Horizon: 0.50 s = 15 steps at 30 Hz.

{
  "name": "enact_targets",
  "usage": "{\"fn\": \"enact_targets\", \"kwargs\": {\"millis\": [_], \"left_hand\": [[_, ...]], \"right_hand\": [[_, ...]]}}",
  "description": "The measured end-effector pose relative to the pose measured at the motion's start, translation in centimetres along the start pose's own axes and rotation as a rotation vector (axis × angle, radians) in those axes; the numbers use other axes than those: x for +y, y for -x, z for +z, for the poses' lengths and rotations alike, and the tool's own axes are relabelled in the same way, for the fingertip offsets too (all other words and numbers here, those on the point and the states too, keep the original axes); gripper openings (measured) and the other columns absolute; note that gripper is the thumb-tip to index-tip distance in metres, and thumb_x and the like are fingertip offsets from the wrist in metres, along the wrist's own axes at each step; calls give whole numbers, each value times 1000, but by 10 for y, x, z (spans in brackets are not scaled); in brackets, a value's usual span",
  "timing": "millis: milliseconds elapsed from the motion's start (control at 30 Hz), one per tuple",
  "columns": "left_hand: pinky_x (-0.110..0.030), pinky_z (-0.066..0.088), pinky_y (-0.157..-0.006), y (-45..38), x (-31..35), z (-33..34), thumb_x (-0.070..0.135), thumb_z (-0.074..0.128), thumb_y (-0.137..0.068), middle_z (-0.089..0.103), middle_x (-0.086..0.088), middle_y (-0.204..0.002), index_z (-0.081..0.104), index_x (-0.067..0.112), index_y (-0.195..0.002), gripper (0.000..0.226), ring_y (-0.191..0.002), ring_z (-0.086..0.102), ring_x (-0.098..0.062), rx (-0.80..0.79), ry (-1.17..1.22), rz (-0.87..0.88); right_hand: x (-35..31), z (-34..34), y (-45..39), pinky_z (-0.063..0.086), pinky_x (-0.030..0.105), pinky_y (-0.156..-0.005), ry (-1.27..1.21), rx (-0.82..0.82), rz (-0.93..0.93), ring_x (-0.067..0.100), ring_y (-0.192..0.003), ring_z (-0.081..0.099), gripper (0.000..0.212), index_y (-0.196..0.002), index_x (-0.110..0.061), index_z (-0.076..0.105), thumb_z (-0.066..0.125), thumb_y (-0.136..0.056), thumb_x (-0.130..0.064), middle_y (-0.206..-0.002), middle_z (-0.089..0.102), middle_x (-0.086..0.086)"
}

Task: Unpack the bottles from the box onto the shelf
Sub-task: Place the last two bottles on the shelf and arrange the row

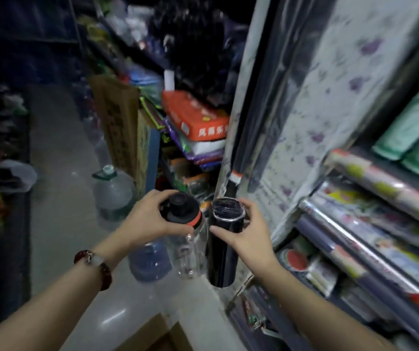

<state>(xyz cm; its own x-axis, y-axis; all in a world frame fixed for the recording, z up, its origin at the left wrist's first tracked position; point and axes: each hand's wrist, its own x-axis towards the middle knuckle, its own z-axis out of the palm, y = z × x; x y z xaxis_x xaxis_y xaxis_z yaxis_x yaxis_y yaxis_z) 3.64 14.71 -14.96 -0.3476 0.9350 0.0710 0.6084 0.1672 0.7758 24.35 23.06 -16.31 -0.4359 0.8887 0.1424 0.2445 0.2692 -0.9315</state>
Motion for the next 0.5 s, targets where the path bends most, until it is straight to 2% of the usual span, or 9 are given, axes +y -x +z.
{"fn": "enact_targets", "kwargs": {"millis": [100, 200, 267, 300, 400, 500], "left_hand": [[-32, 50, -92, -19, 61, -33, 60, 86, -40, 67, 12, -106, 65, 38, -102, 69, -99, 63, -6, -94, 83, 71], [-37, 52, -95, -34, 118, -52, 59, 86, -37, 74, 15, -97, 70, 43, -94, 61, -96, 68, -5, -128, 170, 85], [-41, 52, -96, -38, 155, -57, 54, 88, -39, 76, 14, -95, 71, 39, -96, 61, -97, 70, -11, -153, 231, 120], [-40, 53, -94, -39, 174, -57, 50, 90, -42, 76, 12, -96, 72, 36, -98, 60, -97, 71, -12, -165, 259, 149], [-17, 52, -81, -42, 227, -58, 37, 89, -56, 76, 14, -94, 72, 28, -100, 49, -83, 69, 5, -203, 314, 233], [-31, 50, -97, -48, 276, -58, 54, 88, -47, 74, 17, -99, 71, 34, -102, 61, -98, 68, -2, -239, 263, 298]], "right_hand": [[-54, -37, -4, 42, 4, -79, -8, 88, -76, -10, -92, 61, 61, -115, -19, 58, 89, -62, -20, -106, 68, -12], [-99, -73, -4, 44, 5, -79, -26, 170, -133, -10, -90, 63, 55, -113, -19, 61, 87, -65, -19, -103, 70, -14], [-123, -97, -3, 45, 9, -81, -44, 225, -150, -8, -90, 64, 55, -114, -18, 62, 87, -66, -20, -103, 71, -12], [-134, -110, -1, 46, 11, -82, -49, 250, -159, -6, -91, 64, 55, -115, -17, 62, 87, -66, -20, -104, 71, -11], [-161, -151, 3, 49, 15, -86, -42, 303, -186, -4, -95, 65, 52, -113, -20, 62, 86, -67, -21, -105, 72, -10], [-186, -193, 9, 48, 13, -82, -36, 347, -221, -5, -90, 65, 44, -106, -25, 64, 85, -69, -17, -100, 72, -10]]}}
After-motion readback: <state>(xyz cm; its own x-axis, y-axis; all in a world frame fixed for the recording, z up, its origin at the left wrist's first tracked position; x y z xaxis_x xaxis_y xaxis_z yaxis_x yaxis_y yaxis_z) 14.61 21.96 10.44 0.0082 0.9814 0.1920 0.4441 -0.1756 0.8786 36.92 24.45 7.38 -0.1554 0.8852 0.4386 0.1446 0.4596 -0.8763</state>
